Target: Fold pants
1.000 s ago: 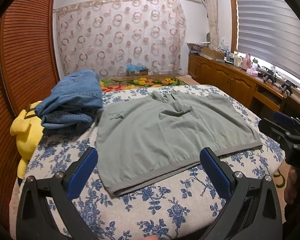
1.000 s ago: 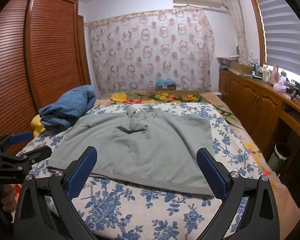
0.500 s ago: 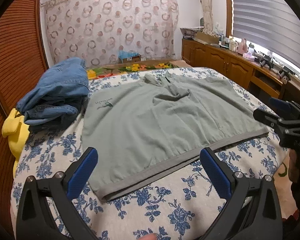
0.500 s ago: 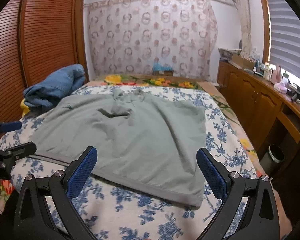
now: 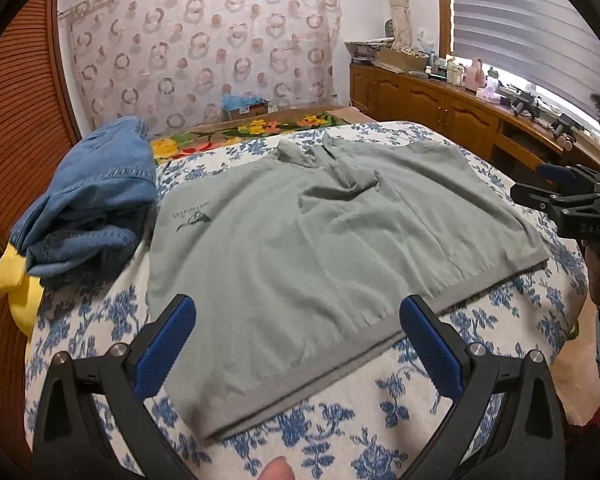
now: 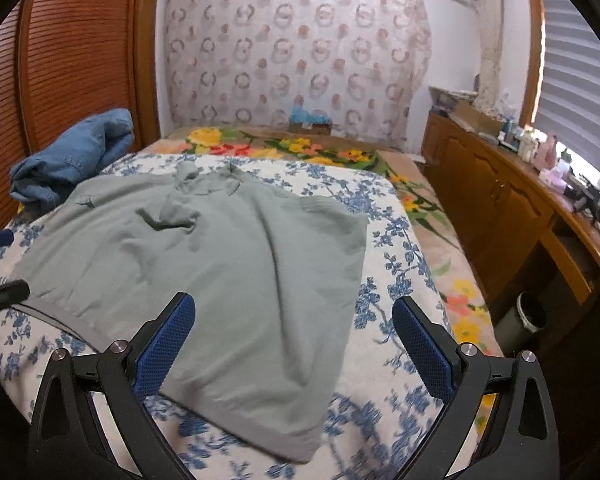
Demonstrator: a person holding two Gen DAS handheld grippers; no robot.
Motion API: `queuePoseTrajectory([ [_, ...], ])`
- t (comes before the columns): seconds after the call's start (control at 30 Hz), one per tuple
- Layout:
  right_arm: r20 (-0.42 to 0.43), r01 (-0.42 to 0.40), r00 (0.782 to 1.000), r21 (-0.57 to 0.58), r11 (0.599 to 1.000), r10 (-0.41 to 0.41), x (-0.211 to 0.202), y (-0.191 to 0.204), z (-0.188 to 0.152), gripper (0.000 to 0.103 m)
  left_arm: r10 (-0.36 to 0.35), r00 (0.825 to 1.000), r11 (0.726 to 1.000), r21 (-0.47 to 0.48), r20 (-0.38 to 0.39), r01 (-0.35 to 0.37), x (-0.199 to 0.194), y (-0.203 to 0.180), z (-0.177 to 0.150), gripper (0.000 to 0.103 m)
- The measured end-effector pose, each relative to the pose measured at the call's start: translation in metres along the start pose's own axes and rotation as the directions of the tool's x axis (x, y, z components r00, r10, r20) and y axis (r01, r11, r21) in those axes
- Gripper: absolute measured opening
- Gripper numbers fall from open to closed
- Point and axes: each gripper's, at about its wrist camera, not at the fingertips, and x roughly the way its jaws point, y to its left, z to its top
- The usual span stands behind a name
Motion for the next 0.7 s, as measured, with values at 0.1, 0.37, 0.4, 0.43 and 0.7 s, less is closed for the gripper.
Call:
queuePoseTrajectory([
  [0.1, -0.030, -0.014, 0.999, -0.006, 1.000, 0.013, 0.011, -0.012, 0.008, 0.094, -0.007, 1.000, 1.000, 0.009, 0.009, 0.007, 0.003, 0.003, 0.008, 0.103],
  [0.37, -0.099, -0.042, 0.994, 0.025, 0.999, 0.045, 0.043, -0.047, 0.032, 0.083, -0.002, 1.000, 0.999, 0.052, -0.017, 0.003, 0.019, 0.002, 0.022, 0.103],
  [0.4, -0.109, -0.045, 0.993, 0.032, 0.998, 0.048, 0.049, -0.050, 0.034, 0.082, -0.010, 1.000, 0.999, 0.051, -0.018, 0.011, 0.021, 0.002, 0.024, 0.103],
  [0.43, -0.117, -0.049, 0.992, 0.040, 0.998, 0.054, 0.054, -0.053, 0.037, 0.079, -0.017, 1.000, 0.998, 0.052, -0.019, 0.018, 0.022, 0.001, 0.026, 0.103],
  [0.7, -0.181, -0.065, 0.979, 0.136, 0.989, 0.089, 0.098, -0.081, 0.057, 0.060, -0.116, 0.991, 0.992, 0.035, -0.065, 0.119, 0.041, -0.012, 0.037, 0.103],
])
